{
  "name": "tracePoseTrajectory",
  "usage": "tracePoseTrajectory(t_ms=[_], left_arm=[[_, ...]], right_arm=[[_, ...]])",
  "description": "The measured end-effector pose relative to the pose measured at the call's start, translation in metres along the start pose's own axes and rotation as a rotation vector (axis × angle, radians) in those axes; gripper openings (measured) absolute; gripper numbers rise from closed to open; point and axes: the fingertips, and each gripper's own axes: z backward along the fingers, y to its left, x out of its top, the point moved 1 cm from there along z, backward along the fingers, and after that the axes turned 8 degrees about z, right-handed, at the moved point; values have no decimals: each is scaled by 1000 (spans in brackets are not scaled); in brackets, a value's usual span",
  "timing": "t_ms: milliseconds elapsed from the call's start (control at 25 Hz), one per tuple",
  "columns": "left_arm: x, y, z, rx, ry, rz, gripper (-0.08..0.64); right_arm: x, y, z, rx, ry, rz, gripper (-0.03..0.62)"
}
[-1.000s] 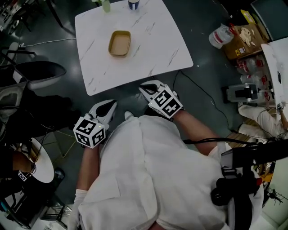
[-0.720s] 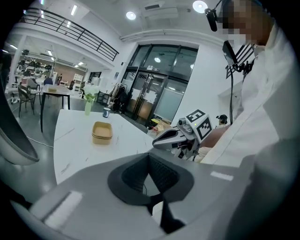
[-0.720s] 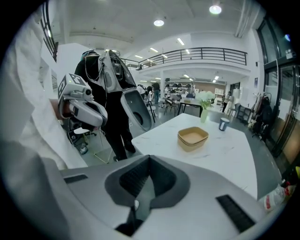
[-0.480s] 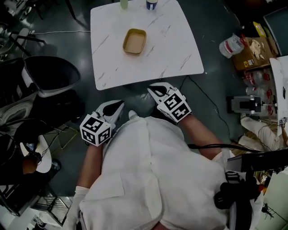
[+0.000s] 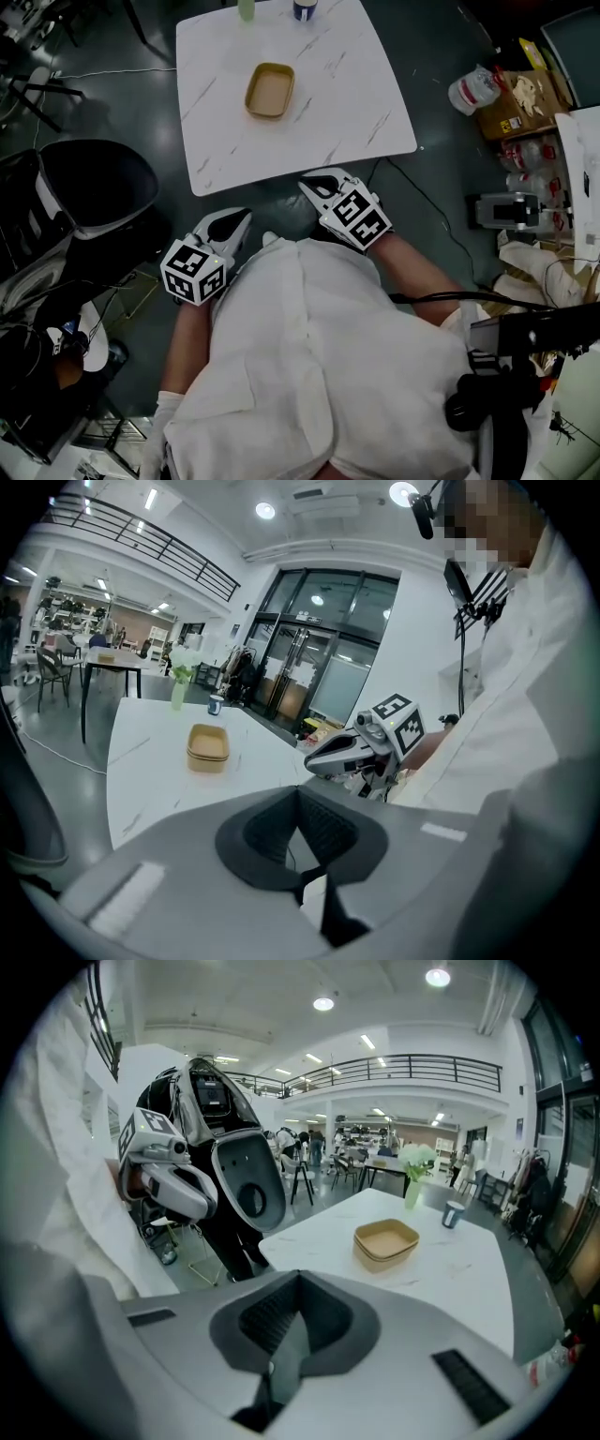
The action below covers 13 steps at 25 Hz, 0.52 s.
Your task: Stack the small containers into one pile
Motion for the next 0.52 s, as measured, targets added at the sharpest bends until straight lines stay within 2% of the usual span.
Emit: tracePoseTrajectory(t_ms=[520], left_arm=[[22,14,-23,-14,18,-44,6]], right_arm=[[8,-26,-8,8,-12,7,5]])
